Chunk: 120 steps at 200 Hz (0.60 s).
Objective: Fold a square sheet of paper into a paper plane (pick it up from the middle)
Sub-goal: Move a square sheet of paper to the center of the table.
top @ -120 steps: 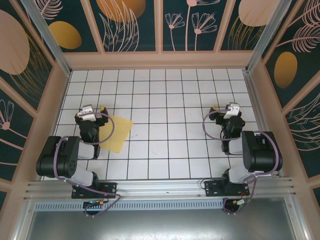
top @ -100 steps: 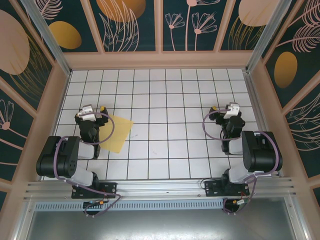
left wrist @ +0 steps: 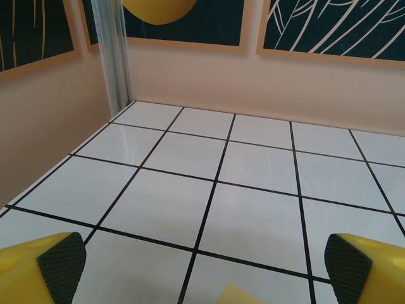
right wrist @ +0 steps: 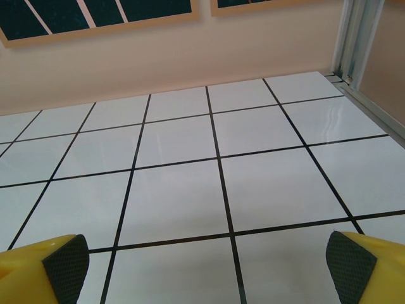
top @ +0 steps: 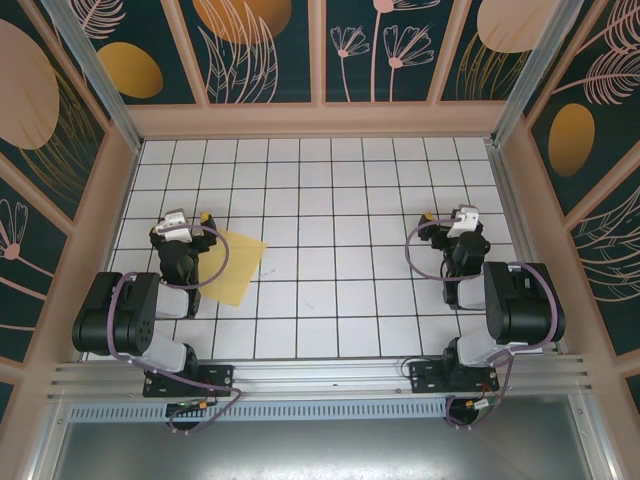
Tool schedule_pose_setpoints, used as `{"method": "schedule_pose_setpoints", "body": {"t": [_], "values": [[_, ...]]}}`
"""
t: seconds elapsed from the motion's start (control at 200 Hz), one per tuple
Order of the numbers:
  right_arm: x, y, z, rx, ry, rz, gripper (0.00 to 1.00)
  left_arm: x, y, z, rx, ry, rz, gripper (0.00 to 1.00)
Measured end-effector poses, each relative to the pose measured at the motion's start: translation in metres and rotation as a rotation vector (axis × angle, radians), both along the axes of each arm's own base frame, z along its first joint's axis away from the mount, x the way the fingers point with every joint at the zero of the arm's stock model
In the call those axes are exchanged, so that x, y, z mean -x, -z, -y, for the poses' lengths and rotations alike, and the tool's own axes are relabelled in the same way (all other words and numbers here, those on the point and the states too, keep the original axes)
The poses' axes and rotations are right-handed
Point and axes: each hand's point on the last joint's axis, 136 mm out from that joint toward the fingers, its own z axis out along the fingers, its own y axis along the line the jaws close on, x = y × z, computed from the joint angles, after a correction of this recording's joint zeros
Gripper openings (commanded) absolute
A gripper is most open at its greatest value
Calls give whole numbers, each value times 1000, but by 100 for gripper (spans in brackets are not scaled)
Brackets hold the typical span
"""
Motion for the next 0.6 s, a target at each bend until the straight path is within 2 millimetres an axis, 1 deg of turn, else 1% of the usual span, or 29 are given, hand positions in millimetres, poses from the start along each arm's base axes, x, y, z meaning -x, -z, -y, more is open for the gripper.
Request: {"method": "schedule_pose_setpoints", "body": {"t": [0.385,0.475,0.545,0.6], "values": [[0,0,0,0,0,0,99,0,0,0,0,0,0,99],[1,0,0,0,0,-8,99,0,0,-4,2,-24,-11,99],[1,-5,1,0,5,-25,99,-2,-7,-9,10,-57,-22,99],[-5,-21,4,1,25,-15,99,-6,-24,-14,21,-88,-2,99]]}}
